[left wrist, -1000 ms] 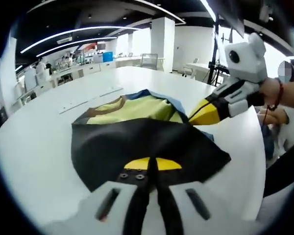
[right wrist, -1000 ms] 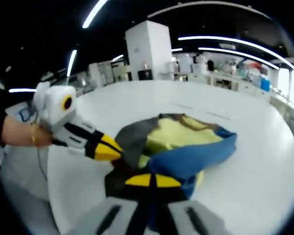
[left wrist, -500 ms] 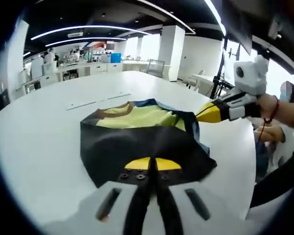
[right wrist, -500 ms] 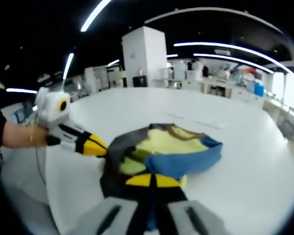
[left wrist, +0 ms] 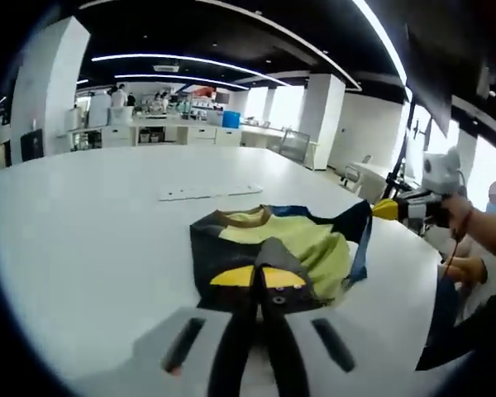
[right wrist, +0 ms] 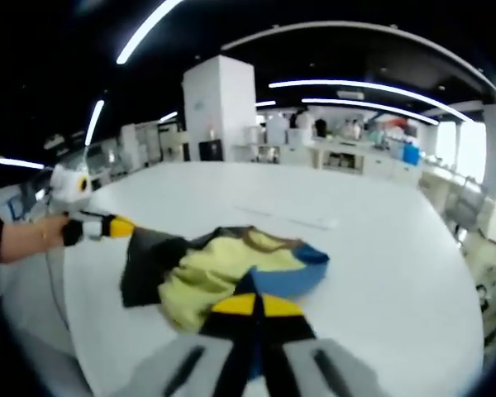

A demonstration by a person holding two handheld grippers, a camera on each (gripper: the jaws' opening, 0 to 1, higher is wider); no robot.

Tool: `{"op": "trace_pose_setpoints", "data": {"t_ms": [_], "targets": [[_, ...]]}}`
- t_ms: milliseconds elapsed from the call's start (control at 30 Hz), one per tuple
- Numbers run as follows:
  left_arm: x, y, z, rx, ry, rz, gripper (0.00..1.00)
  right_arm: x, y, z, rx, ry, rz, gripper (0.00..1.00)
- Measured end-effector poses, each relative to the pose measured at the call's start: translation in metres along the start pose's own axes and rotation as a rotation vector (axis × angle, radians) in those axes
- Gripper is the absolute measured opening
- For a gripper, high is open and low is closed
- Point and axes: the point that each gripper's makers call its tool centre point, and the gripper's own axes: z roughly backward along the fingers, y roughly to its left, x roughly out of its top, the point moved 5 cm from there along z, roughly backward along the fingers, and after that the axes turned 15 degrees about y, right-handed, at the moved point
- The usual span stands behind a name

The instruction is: Fold the garment on the visible template until the final outline fits inside the template.

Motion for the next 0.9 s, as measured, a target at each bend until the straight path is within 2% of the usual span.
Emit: {"op": "trace_pose_setpoints", "data": {"t_ms": [167,233,367,533,633,733,800,900], "targets": [[0.0,0.024,0.01,0.032,-0.024,0.063,0.0,0.002,-0.018,0.006,-0.036,-0.003,-0.017,0.0],[-0.003,0.037,0.013,0.066,-0.021,0.088,0.0,0.002,-0.024,0.009,-0.051,-0.004,-0.028,0.0],[-0.007,0.058,0.02,0.127,-0.028,0.137,0.0,0.0,-0.044,0.015,-0.092,-0.007,-0.075,0.0],[-0.012,0.084,0.024,0.161,-0.041,0.208,0.0,-0.006,-0.066,0.023,-0.138,-0.001,-0.136,0.0],[-0.012,0.086,0.022,0.174,-0.04,0.228,0.0,-0.009,-0.075,0.025,-0.155,0.002,-0.162,0.0],[-0.014,0.096,0.022,0.182,-0.049,0.231,0.0,-0.013,-0.087,0.027,-0.177,0.006,-0.19,0.0],[-0.015,0.106,0.02,0.181,-0.041,0.252,0.0,-0.015,-0.094,0.027,-0.185,0.009,-0.217,0.0],[-0.016,0.11,0.018,0.197,-0.023,0.247,0.0,-0.021,-0.109,0.027,-0.209,0.033,-0.24,0.0]]}}
